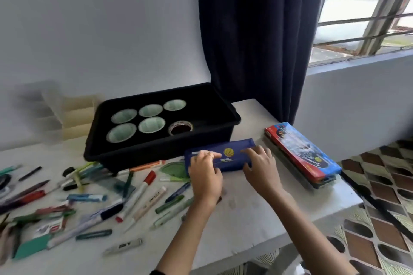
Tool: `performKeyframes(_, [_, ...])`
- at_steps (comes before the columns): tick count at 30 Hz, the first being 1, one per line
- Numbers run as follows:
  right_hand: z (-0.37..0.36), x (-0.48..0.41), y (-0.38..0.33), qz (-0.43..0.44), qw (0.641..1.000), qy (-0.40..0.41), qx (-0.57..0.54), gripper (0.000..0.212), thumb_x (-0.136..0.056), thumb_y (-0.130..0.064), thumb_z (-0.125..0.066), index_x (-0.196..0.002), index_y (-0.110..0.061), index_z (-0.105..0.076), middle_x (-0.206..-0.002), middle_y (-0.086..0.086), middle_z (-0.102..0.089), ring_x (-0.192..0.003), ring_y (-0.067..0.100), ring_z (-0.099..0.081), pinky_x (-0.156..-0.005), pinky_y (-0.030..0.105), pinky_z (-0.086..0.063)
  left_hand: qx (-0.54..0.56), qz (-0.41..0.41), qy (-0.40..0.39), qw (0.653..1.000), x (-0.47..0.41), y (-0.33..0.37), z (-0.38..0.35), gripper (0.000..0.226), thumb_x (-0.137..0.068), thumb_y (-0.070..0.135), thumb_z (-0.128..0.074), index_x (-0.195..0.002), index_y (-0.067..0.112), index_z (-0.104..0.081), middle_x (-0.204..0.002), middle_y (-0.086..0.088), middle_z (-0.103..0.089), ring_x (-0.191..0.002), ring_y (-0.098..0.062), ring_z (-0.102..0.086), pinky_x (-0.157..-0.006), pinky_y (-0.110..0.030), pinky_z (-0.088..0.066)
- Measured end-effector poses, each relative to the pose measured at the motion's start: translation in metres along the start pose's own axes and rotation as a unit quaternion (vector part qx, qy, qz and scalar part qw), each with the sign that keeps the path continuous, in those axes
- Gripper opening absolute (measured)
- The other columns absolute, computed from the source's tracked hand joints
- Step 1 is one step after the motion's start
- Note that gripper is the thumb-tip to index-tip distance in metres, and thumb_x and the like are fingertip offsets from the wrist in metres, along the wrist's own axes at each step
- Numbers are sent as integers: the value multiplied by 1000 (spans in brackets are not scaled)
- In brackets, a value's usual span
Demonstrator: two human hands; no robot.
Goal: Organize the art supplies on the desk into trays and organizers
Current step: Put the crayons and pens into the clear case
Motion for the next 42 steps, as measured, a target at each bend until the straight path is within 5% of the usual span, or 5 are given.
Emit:
performKeyframes(5, [-32,-8,12,-21,993,-86,73,49,-90,-14,-48,-135,-36,-45,-150,4,-28,-129,34,-26,-105,45,-26,-83,89,-43,992,-5,-51,4,51,-86,11,-62,-133,23,-48,-148,-4,-28,-134,-25,-31,-109,-35,-30])
performKeyframes(14, [-2,-7,15,-33,984,48,-171,20,-89,-9,-60,-104,-16,-70,-111,11,-58,-101,31,-42,-79,28,-27,77,39,-1,996,0,-55,27,32,-92,24,-57,-123,13,-57,-139,-5,-42,-131,-14,-36,-106,-18,-26])
performKeyframes(21, [-25,11,-10,-106,990,6,-90,35,-85,-5,-57,-117,-17,-62,-131,10,-52,-122,33,-36,-94,48,-32,89,55,7,995,15,-80,45,31,-92,26,-57,-122,15,-57,-128,0,-53,-123,-11,-44,-105,-13,-28])
performKeyframes(24, [-28,17,-52,-44,997,14,-68,42,-80,-2,-60,-121,-13,-60,-135,13,-50,-132,34,-28,-103,60,-27,91,74,30,993,26,-98,69,29,-94,24,-53,-121,15,-58,-126,2,-55,-121,-9,-46,-103,-13,-31])
performKeyframes(42, [-173,116,-452,240,875,-279,-314,37,-86,4,-51,-91,-31,-63,-97,-10,-64,-89,3,-58,-82,20,-49,208,242,303,898,109,-315,361,18,-91,6,-52,-94,17,-66,-88,7,-68,-81,2,-62,-70,-11,-47])
Point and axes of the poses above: each hand's wrist, its own x-axis away from the middle knuckle, its own z-axis out of the back of the hand, y = z × x, the point moved 10 cm from there along -x, towards the middle knuckle
